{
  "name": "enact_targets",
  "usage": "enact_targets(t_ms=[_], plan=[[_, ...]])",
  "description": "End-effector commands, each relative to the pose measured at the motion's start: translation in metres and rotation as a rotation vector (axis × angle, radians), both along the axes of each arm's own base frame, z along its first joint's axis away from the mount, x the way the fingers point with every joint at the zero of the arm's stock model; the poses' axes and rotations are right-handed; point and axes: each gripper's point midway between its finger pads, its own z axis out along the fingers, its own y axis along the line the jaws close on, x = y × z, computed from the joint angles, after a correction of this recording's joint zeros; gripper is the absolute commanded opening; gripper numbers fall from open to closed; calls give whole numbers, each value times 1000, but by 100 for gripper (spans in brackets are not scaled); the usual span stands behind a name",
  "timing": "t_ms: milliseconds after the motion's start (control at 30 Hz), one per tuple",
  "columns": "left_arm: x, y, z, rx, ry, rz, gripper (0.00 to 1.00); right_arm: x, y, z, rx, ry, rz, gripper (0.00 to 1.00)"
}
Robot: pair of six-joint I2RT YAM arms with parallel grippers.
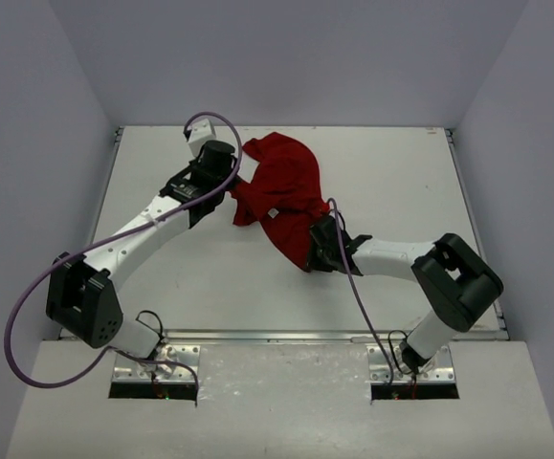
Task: Fold and stack the t-shirts
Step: Move the tshirt to the center of the board, then flatten the tshirt out
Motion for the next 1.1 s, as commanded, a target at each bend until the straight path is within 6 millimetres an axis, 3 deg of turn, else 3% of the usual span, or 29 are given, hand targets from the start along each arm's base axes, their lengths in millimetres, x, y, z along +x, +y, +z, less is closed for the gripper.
enact_targets(t_ms=[0,67,100,167,233,267,300,367,400,467,500,533,567,633,733,833,967,1000,1067], plan=[[2,4,41,-76,-109,10,0,5,2,-10,-25,21,-22,7],[-2,18,48,-68,-113,57,0,-2,-22,-11,-128,36,-42,1],[-2,26,57,-80,-128,99,0,1,-34,6,-151,-16,-40,1],[-13,61,66,-64,-129,217,0,3,-64,24,-225,-52,-59,1],[-29,93,72,-101,-147,330,0,21,-110,50,-210,-40,-57,1],[-32,99,82,-117,-174,341,0,24,-125,56,-211,-15,-103,1],[-35,103,79,-131,-187,348,0,35,-141,72,-253,-32,-114,1],[-43,110,84,-149,-213,366,0,36,-184,77,-319,6,-175,1],[-45,111,77,-146,-200,365,0,46,-189,86,-302,-6,-181,2],[-49,111,71,-153,-189,363,1,52,-208,83,-334,44,-194,5],[-50,109,70,-160,-187,353,0,66,-212,94,-347,22,-198,5],[-51,108,71,-166,-190,346,0,67,-217,85,-364,75,-195,9],[-52,106,69,-162,-185,333,0,73,-220,88,-366,84,-178,15],[-53,103,73,-168,-195,308,0,95,-216,106,-351,32,-158,14],[-57,105,81,-152,-205,295,0,113,-208,140,-306,-81,-133,1],[-60,109,91,-141,-221,303,0,111,-206,158,-296,-125,-133,1],[-58,102,126,-138,-277,233,0,100,-187,189,-182,-232,-101,1],[-56,99,134,-135,-284,212,0,97,-184,208,-159,-293,-94,1],[-54,100,169,-113,-324,199,0,96,-183,246,-141,-392,-99,1]])
